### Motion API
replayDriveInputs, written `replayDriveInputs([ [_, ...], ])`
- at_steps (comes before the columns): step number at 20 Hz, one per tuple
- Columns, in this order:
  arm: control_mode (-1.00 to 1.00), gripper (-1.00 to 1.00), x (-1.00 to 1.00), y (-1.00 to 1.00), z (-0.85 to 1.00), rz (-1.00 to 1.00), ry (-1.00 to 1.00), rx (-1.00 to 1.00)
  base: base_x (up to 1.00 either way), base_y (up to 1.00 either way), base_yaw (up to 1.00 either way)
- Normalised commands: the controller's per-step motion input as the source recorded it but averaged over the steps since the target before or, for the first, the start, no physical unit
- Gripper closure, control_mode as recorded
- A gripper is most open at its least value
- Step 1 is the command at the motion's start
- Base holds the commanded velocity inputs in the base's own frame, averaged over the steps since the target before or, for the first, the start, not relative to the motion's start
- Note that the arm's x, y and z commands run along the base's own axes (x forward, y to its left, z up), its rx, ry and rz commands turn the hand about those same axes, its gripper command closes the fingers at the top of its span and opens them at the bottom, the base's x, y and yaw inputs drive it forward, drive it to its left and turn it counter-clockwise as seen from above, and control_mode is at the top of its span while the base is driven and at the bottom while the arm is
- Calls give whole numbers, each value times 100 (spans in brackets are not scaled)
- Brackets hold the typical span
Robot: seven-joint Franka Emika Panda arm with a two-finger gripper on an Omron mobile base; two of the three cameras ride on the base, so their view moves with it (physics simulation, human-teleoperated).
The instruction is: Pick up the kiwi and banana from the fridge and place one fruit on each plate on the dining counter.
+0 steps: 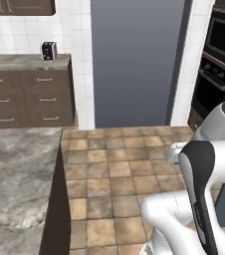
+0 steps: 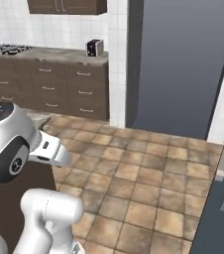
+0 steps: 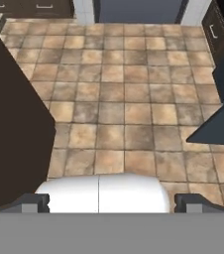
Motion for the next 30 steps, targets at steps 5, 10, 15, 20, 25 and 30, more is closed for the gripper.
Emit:
replayDriveInputs([
  [5,100,-100,0,0,0,0,0,0,80,0,-28],
  [10,100,-100,0,0,0,0,0,0,65,0,-45],
  [15,100,-100,0,0,0,0,0,0,64,0,-53],
  [20,100,-100,0,0,0,0,0,0,69,12,-59],
  [25,100,-100,0,0,0,0,0,0,64,20,-61],
  [30,100,-100,0,0,0,0,0,0,49,31,-62],
])
